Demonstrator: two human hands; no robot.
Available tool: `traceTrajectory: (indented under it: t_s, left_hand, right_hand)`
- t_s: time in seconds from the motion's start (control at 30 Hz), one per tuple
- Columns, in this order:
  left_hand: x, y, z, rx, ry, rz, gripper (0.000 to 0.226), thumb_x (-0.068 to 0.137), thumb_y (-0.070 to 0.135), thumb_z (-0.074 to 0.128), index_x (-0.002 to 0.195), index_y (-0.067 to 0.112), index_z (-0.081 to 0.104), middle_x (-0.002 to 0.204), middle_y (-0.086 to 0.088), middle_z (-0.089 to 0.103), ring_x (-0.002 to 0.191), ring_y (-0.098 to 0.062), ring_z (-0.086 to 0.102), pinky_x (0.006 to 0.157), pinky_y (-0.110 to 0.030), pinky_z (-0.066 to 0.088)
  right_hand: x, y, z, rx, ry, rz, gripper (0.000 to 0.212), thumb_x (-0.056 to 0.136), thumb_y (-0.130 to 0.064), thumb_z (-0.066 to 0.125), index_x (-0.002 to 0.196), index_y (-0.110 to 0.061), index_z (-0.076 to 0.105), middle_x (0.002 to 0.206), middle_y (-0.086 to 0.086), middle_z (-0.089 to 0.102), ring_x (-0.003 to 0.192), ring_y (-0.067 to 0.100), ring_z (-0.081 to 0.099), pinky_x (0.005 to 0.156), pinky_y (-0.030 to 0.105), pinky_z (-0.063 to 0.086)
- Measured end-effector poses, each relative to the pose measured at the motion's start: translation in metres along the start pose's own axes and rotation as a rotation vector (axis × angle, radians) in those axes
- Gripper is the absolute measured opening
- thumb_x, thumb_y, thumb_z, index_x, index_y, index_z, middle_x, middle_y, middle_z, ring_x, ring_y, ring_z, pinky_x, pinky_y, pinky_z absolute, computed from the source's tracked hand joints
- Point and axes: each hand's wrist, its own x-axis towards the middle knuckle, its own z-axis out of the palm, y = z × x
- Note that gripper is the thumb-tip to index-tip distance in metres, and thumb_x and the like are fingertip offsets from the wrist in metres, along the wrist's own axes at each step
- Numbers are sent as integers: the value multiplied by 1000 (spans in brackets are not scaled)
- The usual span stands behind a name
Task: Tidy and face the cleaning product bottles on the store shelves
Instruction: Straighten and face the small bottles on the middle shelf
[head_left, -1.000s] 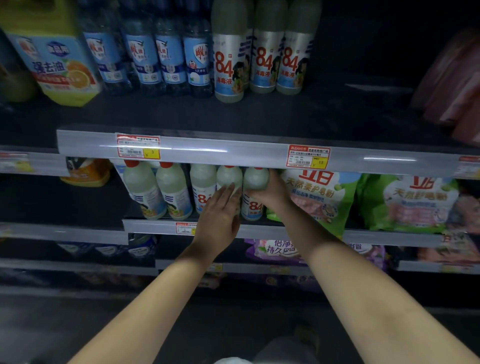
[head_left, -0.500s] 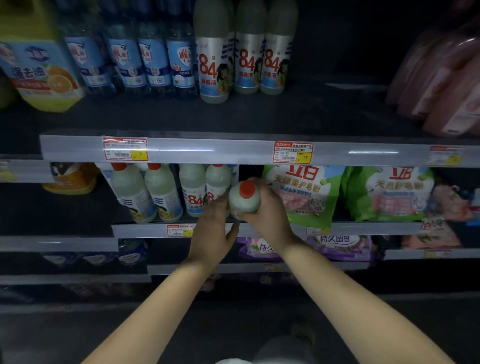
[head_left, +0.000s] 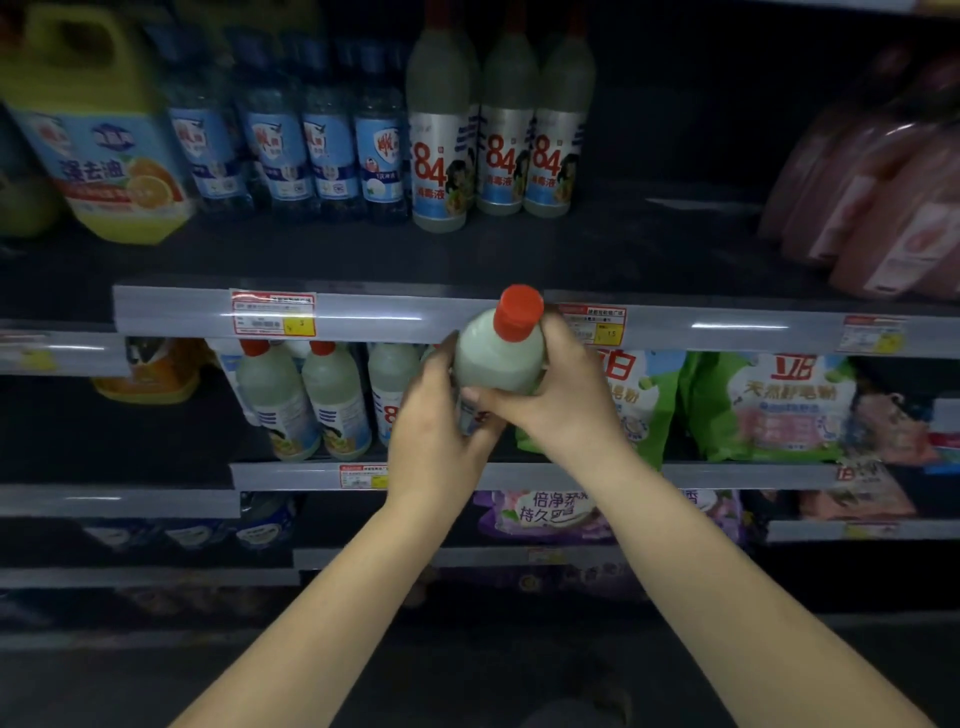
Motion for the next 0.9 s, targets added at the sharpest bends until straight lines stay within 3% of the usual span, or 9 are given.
traceTrajectory:
  t_s: [0.1,0.27,0.37,0.47,0.6,0.73,0.9]
  left_hand:
    - [11,18,-9,-12,45,63,63,72,12,72,129,14,45,120,1,57,108,-13,52,86,-29,45]
    - [33,49,-22,-52,78,134,53,73,15,68,122,18,48,106,15,54,99,-4,51,81,-23,46]
    - [47,65,-25,-87,89,181,53,73,13,70,120,20,47,104,13,55,97,-6,54,80,-21,47]
    - [65,75,-25,-89,67,215,51,73,12,72,118,20,47,99,14,57,88,-6,56,74,-21,48]
    - [88,80,-17,-81,36,234,45,75,9,70,114,18,49,86,24,52,74,3,53,63,-8,41]
    - [111,85,-9,-125,12,233,47,77,7,69,119,13,49,97,11,59,89,-9,60,76,-27,52]
    - [139,83,6,-131,-53,155,51,79,2,65,124,16,46,112,2,59,103,-15,57,85,-29,49]
  right_hand:
    - [9,-20,-13,-15,10,-37,58,59,-22,84,105,-28,50,93,-17,59,93,8,56,74,18,46]
    - [22,-54,-38,-70,10,-100,63,59,-26,84,111,-30,48,97,-18,57,93,0,54,72,11,44]
    - [27,-68,-51,-84,46,-165,66,60,-25,83,116,-26,48,101,-14,59,95,3,56,73,12,47]
    - [38,-74,-54,-109,140,-198,68,60,-29,84,117,-22,48,104,-10,59,95,6,56,74,12,46]
    - [54,-70,-49,-80,299,-198,61,61,-32,83,111,-22,49,97,-13,56,92,6,56,71,12,45]
    - [76,-71,-56,-29,343,-174,51,65,-27,80,104,-20,49,91,-11,57,86,8,58,66,14,47]
    - [103,-64,-55,4,340,-105,48,69,-20,76,108,-16,47,90,-6,57,84,12,58,62,18,42]
